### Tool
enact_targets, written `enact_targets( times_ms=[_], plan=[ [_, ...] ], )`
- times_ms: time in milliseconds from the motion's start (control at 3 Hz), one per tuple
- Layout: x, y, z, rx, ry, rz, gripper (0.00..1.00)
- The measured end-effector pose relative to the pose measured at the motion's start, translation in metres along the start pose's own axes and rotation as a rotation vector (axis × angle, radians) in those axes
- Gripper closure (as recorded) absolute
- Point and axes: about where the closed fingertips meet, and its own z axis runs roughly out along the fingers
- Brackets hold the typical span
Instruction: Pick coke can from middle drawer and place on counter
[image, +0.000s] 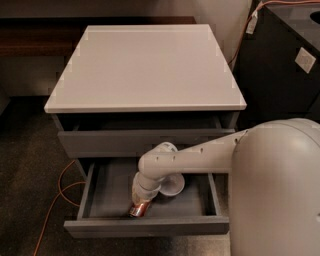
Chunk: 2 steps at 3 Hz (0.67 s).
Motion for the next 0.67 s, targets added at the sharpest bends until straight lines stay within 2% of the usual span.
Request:
enact_targets(
  times_ms=[667],
  plan=[
    [-0.0001, 0.0009, 0.009, -0.089, 0.063, -0.106, 0.01]
  ],
)
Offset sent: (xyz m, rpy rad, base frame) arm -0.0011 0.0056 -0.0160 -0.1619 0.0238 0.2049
